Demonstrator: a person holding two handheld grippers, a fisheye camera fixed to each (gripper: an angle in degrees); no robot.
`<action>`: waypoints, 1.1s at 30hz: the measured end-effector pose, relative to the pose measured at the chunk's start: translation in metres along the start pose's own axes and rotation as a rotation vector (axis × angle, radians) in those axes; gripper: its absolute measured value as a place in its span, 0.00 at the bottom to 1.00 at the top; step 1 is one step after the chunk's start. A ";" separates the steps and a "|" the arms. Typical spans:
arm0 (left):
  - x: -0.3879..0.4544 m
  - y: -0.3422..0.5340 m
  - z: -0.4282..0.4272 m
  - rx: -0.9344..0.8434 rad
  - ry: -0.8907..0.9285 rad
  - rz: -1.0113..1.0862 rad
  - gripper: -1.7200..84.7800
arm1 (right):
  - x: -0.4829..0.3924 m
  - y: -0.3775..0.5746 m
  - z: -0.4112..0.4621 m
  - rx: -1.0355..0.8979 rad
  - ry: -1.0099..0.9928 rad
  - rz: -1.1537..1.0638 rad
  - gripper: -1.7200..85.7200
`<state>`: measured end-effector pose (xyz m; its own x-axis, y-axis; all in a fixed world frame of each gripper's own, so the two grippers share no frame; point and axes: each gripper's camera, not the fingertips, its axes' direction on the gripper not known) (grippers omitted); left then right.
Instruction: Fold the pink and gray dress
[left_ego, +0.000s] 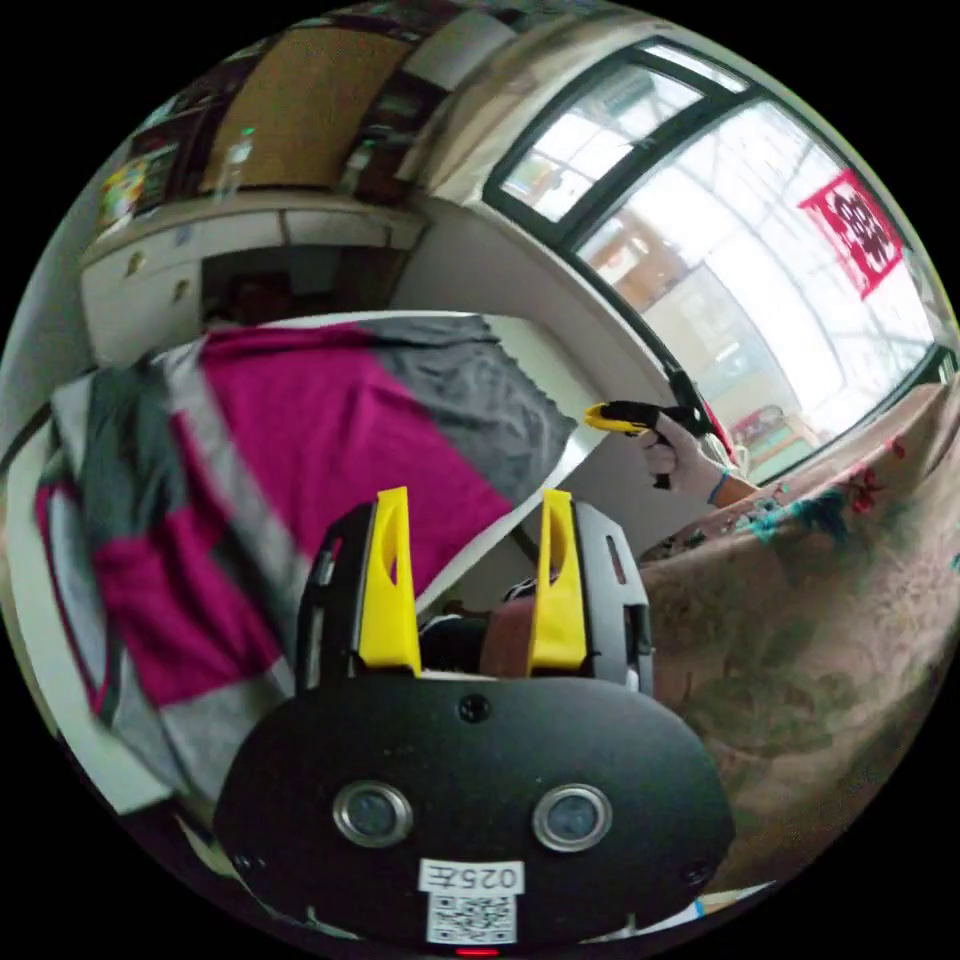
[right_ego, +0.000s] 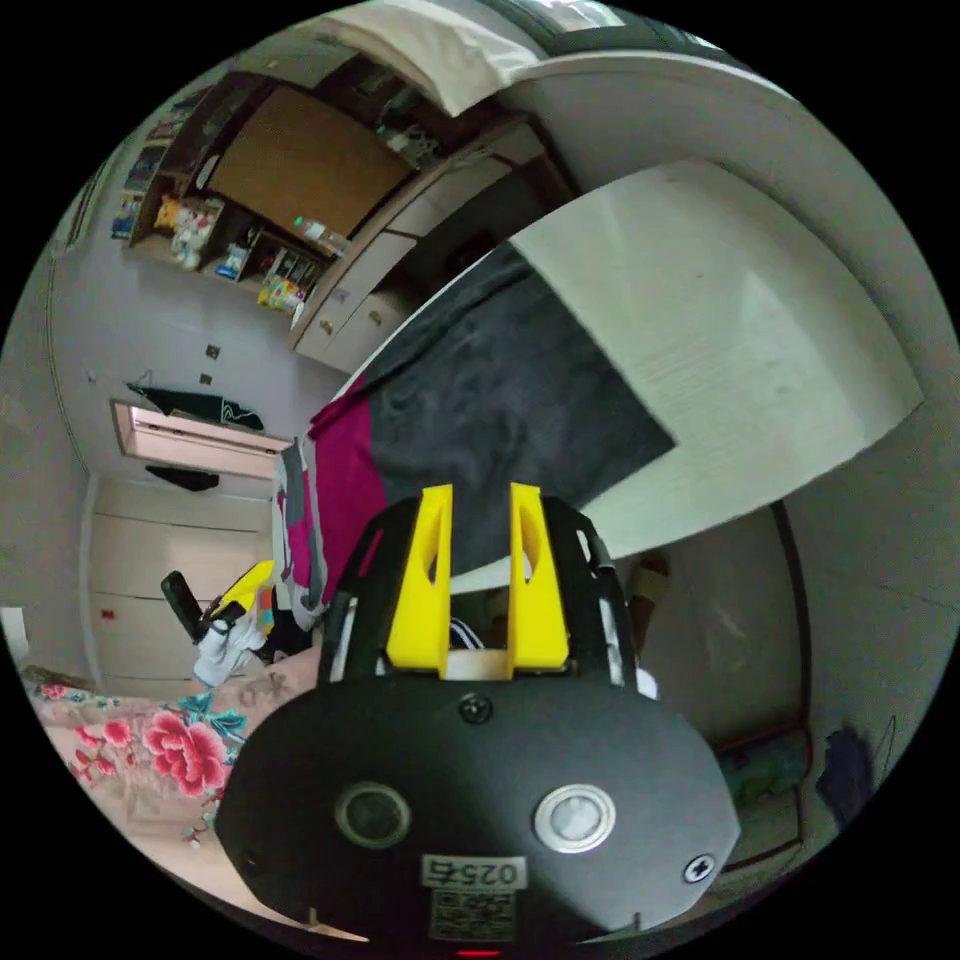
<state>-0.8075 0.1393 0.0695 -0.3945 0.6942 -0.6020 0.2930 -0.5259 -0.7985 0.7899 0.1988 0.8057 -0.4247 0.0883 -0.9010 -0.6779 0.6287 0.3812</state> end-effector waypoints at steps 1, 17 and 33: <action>0.032 -0.028 0.049 -0.001 0.049 0.067 0.18 | 0.025 -0.013 -0.007 -0.011 -0.031 -0.006 0.13; 0.191 -0.131 0.437 -0.327 -0.130 0.389 0.16 | 0.155 -0.071 0.024 -0.213 -0.278 0.164 0.02; 0.150 -0.085 0.510 -0.514 -0.096 0.158 0.01 | 0.042 -0.143 0.053 -0.294 0.095 -0.638 0.18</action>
<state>-1.3355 0.0377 0.0493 -0.3821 0.5654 -0.7310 0.7339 -0.2951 -0.6118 0.9008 0.1533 0.7028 0.0674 -0.3040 -0.9503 -0.9402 0.2995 -0.1624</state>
